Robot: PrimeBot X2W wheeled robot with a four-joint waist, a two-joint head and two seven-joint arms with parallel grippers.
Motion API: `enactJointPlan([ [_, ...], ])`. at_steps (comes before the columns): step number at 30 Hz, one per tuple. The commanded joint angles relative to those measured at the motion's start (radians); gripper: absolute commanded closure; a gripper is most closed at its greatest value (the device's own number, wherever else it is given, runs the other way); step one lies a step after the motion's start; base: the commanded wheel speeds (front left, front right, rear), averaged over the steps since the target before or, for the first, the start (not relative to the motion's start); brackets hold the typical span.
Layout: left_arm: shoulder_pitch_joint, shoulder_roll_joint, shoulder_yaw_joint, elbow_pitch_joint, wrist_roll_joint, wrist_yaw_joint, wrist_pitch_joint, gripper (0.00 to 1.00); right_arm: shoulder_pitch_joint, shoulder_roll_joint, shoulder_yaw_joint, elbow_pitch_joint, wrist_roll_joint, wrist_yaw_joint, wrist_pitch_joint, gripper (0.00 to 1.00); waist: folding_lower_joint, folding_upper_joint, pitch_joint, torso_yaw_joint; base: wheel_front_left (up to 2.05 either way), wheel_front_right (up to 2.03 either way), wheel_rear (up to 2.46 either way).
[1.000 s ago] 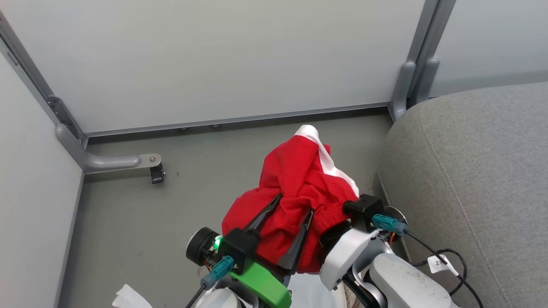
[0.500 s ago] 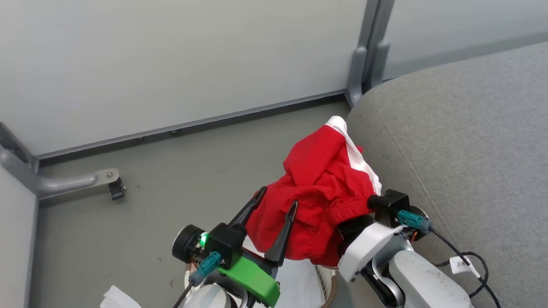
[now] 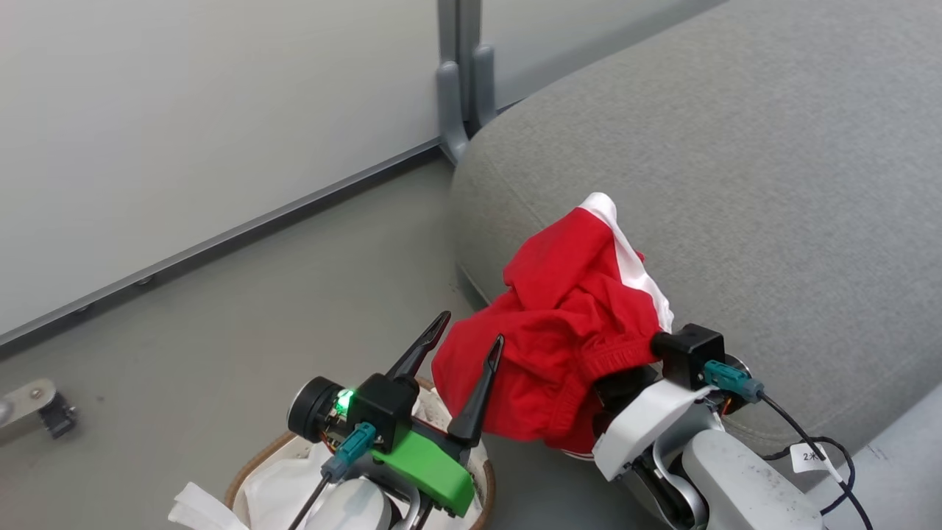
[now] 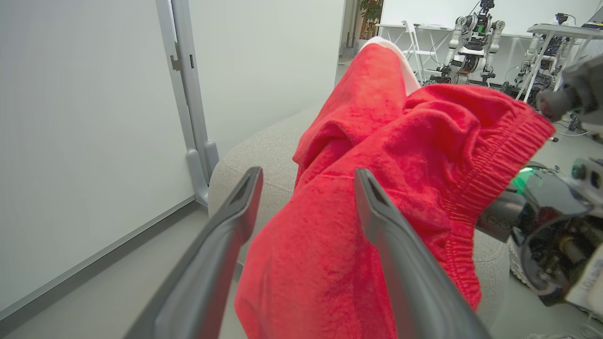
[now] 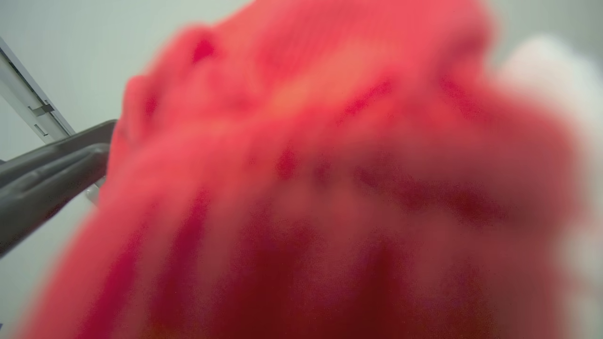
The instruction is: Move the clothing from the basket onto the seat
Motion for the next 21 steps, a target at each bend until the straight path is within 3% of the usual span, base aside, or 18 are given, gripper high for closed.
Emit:
enactJointPlan([
  [1,-0.015,0.003,0.005,0.004,0.005,-0.004,0.000,0.00,0.007,-0.005,0.003,-0.006,0.000,-0.001,-0.002,1.00,0.0000,-0.0001,0.033,-0.126,0.00,0.00,0.00],
  [10,-0.052,0.004,-0.019,0.037,0.029,-0.004,0.000,0.00,-0.074,-0.043,-0.063,-0.022,-0.021,-0.001,-0.002,1.00,0.0000,-0.0001,0.108,-0.143,0.00,0.00,0.00],
  [21,-0.143,0.052,-0.058,0.064,0.067,-0.004,0.000,0.00,-0.326,-0.116,-0.214,0.005,-0.063,-0.001,-0.002,1.00,0.0000,-0.0001,0.299,-0.035,0.00,0.00,0.00],
])
